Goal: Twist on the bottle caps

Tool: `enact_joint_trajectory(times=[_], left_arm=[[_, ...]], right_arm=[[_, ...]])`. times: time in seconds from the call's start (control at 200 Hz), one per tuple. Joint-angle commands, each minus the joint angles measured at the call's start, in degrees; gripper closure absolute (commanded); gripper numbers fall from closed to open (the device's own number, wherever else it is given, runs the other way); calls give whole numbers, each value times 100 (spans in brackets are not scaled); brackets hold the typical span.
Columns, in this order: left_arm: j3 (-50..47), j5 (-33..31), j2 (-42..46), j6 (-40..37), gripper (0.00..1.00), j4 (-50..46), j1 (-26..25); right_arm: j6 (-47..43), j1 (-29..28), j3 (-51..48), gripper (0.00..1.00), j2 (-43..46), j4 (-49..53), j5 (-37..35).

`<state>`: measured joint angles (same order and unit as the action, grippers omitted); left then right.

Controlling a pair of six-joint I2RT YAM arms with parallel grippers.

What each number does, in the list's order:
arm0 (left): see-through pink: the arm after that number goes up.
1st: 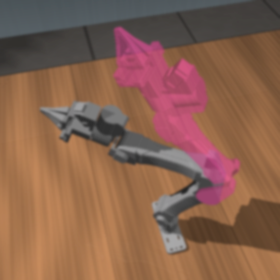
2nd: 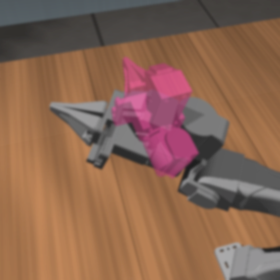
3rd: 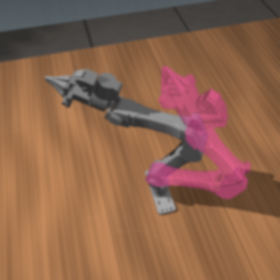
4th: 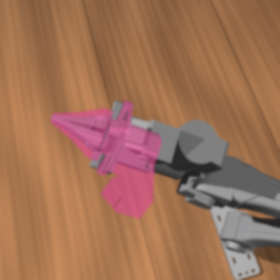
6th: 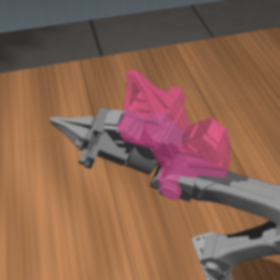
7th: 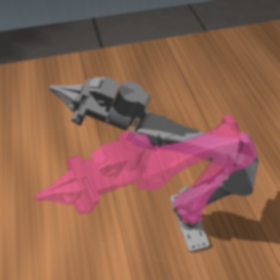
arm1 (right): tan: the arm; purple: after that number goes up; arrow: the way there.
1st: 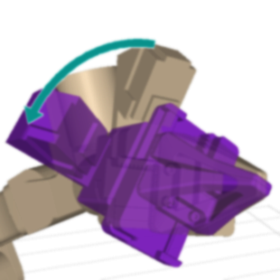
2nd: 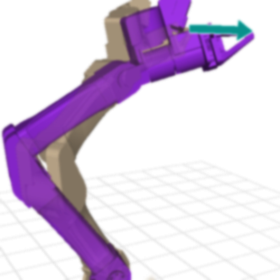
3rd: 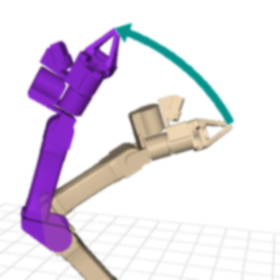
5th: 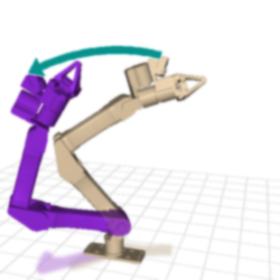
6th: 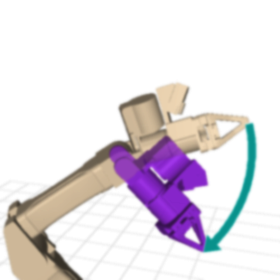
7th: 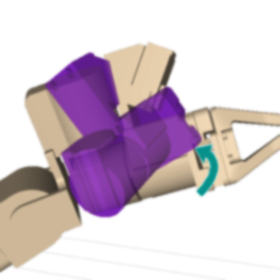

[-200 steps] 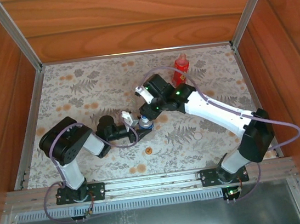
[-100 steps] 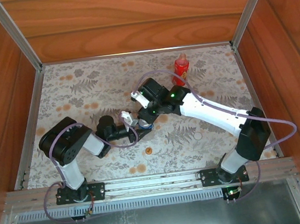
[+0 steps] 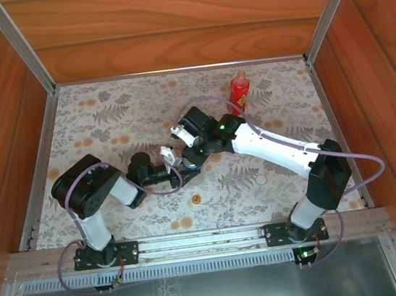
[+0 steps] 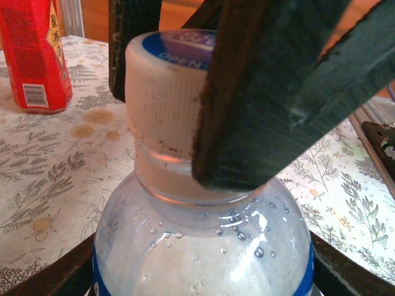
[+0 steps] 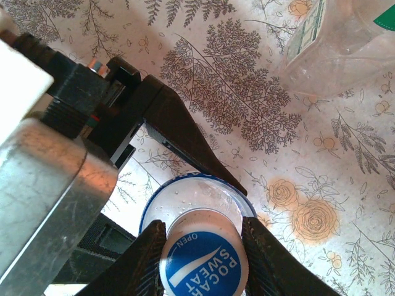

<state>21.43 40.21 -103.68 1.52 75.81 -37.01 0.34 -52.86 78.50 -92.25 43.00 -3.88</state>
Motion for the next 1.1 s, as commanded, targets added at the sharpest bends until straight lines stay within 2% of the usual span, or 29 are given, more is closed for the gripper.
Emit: enact_joint_trajectory(times=[0.0, 0.175, 0.28, 0.4, 0.63, 0.794, 0.899, 1.029, 1.099], left_arm=[[-181, 10, -122, 112, 44, -753, 61], [-279, 79, -49, 9, 44, -766, 50], [-291, 165, -65, 2, 44, -769, 57], [-297, 257, -71, 11, 44, -767, 55], [-246, 560, -159, -96, 44, -778, 51], [-206, 609, -283, -136, 44, -786, 52], [-166, 613, -318, -184, 38, -787, 52], [-153, 609, -320, -298, 38, -788, 46], [-140, 607, -319, -291, 41, -787, 46]], right_arm=[[-209, 25, 166, 73, 40, 228, 343], [-718, 331, 148, 76, 37, 339, 1524], [-1258, 451, 213, 76, -92, 632, 1878], [-1874, 512, 270, 80, -140, 929, 1990], [-2845, 523, 220, 77, -127, 1147, 2259], [-2957, 523, 271, 76, -103, 1180, 2287], [-2812, 530, 198, 77, -15, 989, 2297], [-2744, 527, -27, 70, 91, 753, 2147], [-2666, 522, -59, 60, 157, 665, 2142]])
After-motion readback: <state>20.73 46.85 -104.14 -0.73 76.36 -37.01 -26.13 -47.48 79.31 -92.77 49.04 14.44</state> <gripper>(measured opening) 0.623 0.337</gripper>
